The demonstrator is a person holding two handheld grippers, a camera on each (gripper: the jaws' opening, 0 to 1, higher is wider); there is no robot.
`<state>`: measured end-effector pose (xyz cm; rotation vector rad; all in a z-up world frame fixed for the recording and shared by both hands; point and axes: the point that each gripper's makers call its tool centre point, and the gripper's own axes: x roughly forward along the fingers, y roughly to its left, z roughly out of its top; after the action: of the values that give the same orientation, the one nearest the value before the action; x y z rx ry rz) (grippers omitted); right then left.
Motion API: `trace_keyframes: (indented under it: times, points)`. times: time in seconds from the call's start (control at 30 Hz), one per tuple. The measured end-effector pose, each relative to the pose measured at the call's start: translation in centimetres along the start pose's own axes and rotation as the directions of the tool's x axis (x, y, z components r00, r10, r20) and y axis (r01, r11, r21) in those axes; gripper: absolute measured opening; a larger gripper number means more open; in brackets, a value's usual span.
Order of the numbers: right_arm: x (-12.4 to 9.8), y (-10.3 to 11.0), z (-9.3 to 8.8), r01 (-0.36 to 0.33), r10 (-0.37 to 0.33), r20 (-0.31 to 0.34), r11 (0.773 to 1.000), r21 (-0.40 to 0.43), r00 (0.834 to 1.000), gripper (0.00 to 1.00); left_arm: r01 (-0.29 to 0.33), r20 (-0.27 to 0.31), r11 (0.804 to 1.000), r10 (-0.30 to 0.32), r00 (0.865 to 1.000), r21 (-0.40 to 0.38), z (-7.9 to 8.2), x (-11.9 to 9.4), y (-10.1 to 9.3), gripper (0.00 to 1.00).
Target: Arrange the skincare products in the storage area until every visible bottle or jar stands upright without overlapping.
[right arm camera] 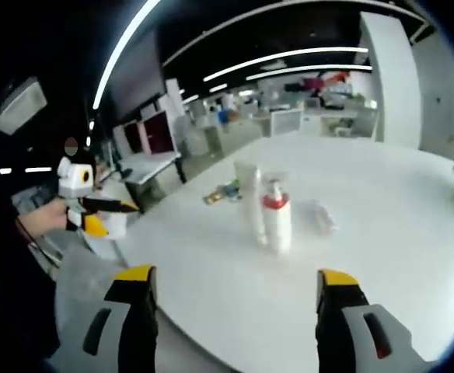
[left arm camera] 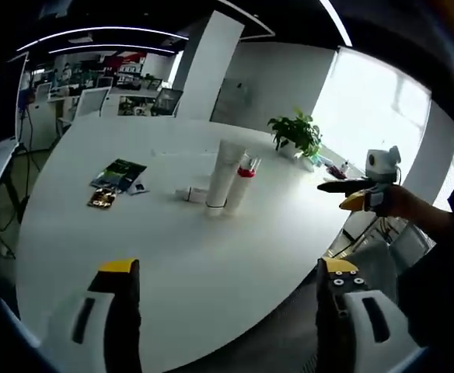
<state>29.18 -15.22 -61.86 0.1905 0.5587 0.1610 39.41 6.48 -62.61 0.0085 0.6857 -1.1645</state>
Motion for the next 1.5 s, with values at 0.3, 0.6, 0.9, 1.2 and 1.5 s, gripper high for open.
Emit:
trace_keyframes:
  times: [0.3,0.6,0.9,1.2,1.5]
  points:
    - [0.5,-0.4,-0.4,0.007,-0.006,-0.009,1.0,0.021,1.0,0.79,0.024,-0.013,0.999,-0.023,1.0,0.026,0.3,0.5,-0.5,0.89]
    - [1.6,-1.9,-0.2,0.019,-0.018,-0.027,1.0,0.009,0.999,0.78,-0.014,-0.01,1.0,0.014,1.0,0.015,0.7,0.0,0.5,0.88]
    - [4.2,-4.5,-0.3,0.056,-0.065,-0.094,0.994,-0.092,0.993,0.77,-0.052,-0.013,0.999,0.052,0.999,-0.016,0.3,-0.2,2.0,0.88]
    - [6.5,-7.4,0.1,0.075,-0.095,-0.116,0.983,-0.167,0.989,0.72,-0.049,-0.044,0.998,0.048,0.998,-0.038,-0.3,1.3,2.1,0.88]
    - [8.3,-9.4,0.4,0.067,-0.096,-0.155,0.98,-0.186,0.983,0.72,-0.048,-0.049,0.998,0.046,0.998,-0.046,0.2,2.0,2.8,0.88]
